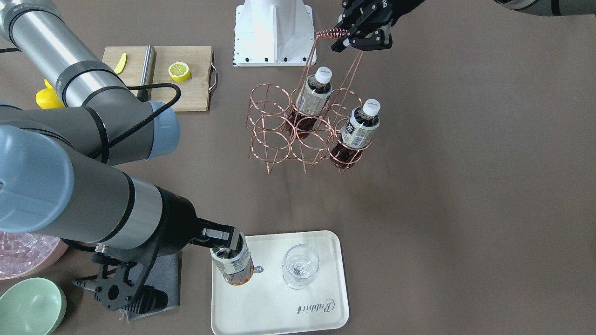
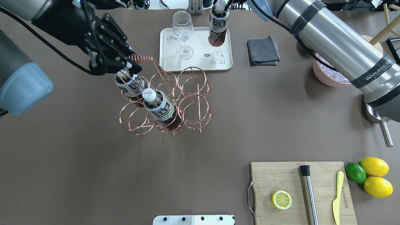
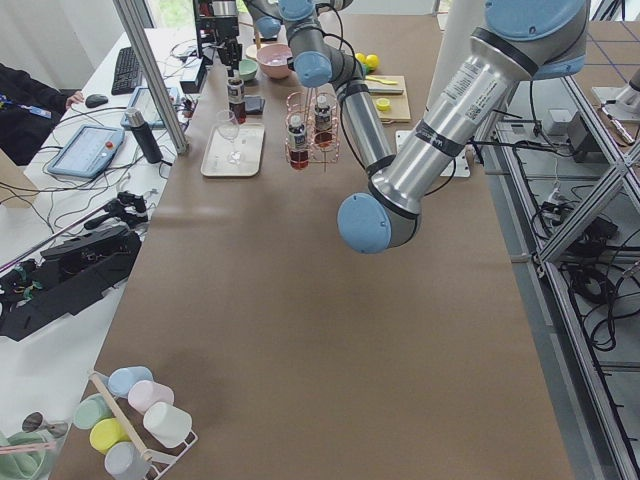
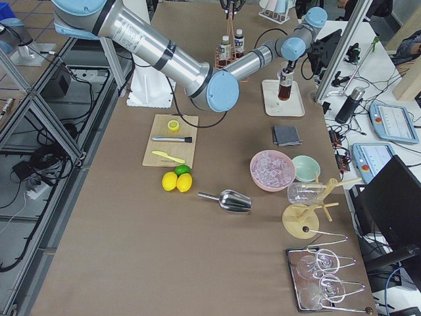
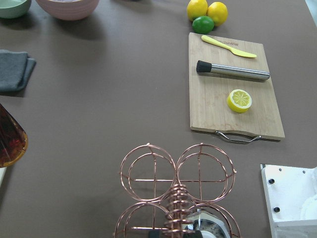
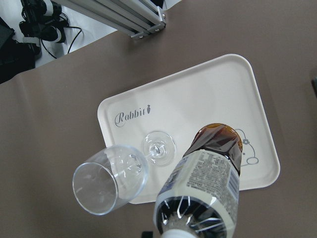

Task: Take tea from basket to plate

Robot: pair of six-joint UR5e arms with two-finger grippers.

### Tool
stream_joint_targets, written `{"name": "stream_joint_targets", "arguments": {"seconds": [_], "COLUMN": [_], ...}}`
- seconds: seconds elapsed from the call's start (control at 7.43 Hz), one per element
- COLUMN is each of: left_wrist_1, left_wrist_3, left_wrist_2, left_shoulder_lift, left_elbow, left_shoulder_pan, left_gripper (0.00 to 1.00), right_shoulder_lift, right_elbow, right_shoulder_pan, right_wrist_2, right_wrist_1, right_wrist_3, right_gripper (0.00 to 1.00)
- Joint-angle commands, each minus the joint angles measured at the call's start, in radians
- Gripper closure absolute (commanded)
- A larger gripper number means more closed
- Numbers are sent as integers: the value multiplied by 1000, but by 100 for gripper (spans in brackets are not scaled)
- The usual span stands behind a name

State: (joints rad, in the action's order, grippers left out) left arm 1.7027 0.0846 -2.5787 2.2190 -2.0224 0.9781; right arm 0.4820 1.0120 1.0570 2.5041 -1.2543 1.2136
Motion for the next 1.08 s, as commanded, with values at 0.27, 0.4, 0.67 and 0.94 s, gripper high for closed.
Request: {"name": "stream_joint_targets", "arguments": {"seconds": [0.27, 0.4, 0.67, 0.94], "left_wrist_1": [2, 2, 5, 11], "left_wrist_3": [125, 212, 274, 308], "left_wrist_2": [-263, -340, -400, -397], "left_shoulder_lift": [-116, -124, -124, -130], "left_elbow": [124, 222, 365, 457], "left_shoulder_pan": [334, 409, 465, 488], "left_gripper": [100, 100, 100, 100], "right_shoulder_lift": [-34, -30, -20, -3], "right_elbow": [-82, -82, -78, -70], "right_shoulder_pan": [-68, -68, -71, -71], "right_wrist_2": [-142, -140, -139, -131], "right_wrist_1": [72, 72, 70, 67], "right_wrist_3": [-149, -166, -169, -186], "right_gripper": [100, 100, 100, 72]}}
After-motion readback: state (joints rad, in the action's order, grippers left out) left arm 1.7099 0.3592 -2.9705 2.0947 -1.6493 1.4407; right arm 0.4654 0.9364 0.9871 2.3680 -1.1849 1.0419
